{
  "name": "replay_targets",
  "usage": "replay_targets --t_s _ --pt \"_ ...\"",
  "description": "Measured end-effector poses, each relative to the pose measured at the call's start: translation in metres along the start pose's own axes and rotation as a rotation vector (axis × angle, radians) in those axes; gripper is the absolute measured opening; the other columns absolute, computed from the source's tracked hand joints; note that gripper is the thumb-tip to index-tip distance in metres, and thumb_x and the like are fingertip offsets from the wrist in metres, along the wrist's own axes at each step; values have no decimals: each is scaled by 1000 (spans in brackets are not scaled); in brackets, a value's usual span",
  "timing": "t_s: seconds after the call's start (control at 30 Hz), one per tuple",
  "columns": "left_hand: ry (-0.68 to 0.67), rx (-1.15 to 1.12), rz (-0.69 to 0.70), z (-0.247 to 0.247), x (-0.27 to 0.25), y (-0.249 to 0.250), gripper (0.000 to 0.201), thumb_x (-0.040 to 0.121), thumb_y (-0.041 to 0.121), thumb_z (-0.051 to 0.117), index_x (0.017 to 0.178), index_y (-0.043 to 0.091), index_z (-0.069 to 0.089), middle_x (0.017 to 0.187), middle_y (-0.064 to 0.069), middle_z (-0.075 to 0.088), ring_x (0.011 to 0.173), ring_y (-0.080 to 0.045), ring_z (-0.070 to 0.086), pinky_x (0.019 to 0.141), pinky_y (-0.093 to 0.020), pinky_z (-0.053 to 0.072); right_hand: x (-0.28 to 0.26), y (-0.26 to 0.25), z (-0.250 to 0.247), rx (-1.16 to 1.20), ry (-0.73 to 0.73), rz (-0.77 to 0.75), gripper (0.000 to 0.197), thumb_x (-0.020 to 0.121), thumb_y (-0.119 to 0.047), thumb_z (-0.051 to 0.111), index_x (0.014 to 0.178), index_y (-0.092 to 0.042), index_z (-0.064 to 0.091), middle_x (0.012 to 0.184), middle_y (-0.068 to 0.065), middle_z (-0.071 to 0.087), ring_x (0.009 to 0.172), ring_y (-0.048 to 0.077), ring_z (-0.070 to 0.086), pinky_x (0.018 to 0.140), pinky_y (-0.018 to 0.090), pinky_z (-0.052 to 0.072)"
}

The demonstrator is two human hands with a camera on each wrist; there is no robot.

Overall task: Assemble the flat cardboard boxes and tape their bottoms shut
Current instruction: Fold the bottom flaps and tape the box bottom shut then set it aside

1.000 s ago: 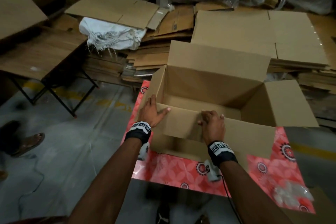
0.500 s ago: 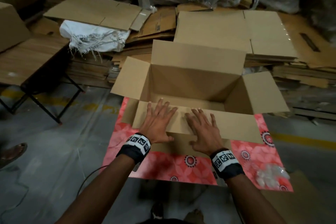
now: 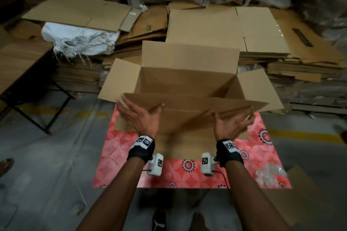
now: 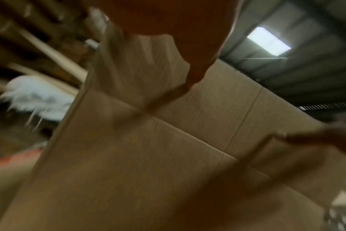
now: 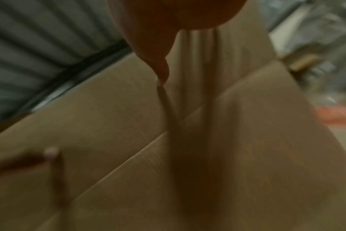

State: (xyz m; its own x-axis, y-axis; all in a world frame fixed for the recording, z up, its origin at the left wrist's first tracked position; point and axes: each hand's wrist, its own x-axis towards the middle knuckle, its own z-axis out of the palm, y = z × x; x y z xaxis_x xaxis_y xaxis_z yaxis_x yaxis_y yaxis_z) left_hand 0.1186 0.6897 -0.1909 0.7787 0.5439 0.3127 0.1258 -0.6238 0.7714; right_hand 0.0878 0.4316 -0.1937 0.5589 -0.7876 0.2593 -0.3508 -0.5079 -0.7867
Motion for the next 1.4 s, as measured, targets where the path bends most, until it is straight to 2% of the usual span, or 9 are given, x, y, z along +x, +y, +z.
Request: replay_targets --t_s 0.2,0.33,0.47,0.63,0.77,0.87,1.0,1.2,1.4 --pt "-219 -286 -313 22 1 -39 143 63 66 87 161 1 5 166 -23 20 154 -36 18 125 -40 19 30 62 14 91 -326 299 146 57 -54 97 162 -5 8 165 13 20 152 34 22 122 52 25" --pt "-324 -463 -346 29 14 -56 110 65 39 97 149 3 37 131 -5 64 111 -13 64 92 -13 47 49 92 22 139 -397 370 144 52 -57 98 159 -5 18 158 17 38 146 35 37 120 44 34" --pt "-436 -372 -386 51 24 -107 119 38 64 98 135 11 53 122 1 72 110 -15 70 99 -37 55 62 120 23 110 -464 313 140 41 -65 93 154 -10 31 150 13 49 137 34 49 115 46 41" --pt "-423 -279 -246 35 28 -78 63 56 10 100 104 17 60 94 0 70 81 12 64 91 -43 55 82 116 12 106 -445 177 126 44 -51 92 150 -8 39 142 17 54 131 35 53 111 46 44" --pt "-307 -261 -173 19 48 -26 98 59 29 94 143 18 44 128 -2 65 113 -16 63 102 -37 49 113 63 -20 172 -404 57 93 53 -28 89 138 -16 52 123 6 63 112 25 60 100 33 48" --pt "-322 -222 -131 7 70 10 114 54 49 86 150 22 31 136 -5 63 121 -27 62 106 -44 50 143 30 -35 167 -347 -10 98 50 -41 83 140 -22 48 134 6 59 123 29 57 108 41 47" --pt "-368 -174 -54 -2 87 51 93 72 24 87 150 20 37 140 -10 59 129 -31 56 109 -39 45 178 3 -45 111 -373 -36 107 45 -54 80 142 -22 47 142 13 56 131 36 52 111 50 45" --pt "-483 -45 -98 7 95 68 89 51 44 78 135 26 55 131 -7 64 116 -30 62 102 -42 52 203 23 -32 -30 -478 0 113 28 -59 82 128 -10 61 123 14 65 121 40 57 99 51 53" --pt "-619 24 -147 22 68 52 72 69 12 86 136 14 60 125 -6 62 117 -28 61 87 -25 44 191 45 -36 -96 -585 27 100 47 -24 96 137 -8 54 128 15 60 122 37 54 104 50 50"
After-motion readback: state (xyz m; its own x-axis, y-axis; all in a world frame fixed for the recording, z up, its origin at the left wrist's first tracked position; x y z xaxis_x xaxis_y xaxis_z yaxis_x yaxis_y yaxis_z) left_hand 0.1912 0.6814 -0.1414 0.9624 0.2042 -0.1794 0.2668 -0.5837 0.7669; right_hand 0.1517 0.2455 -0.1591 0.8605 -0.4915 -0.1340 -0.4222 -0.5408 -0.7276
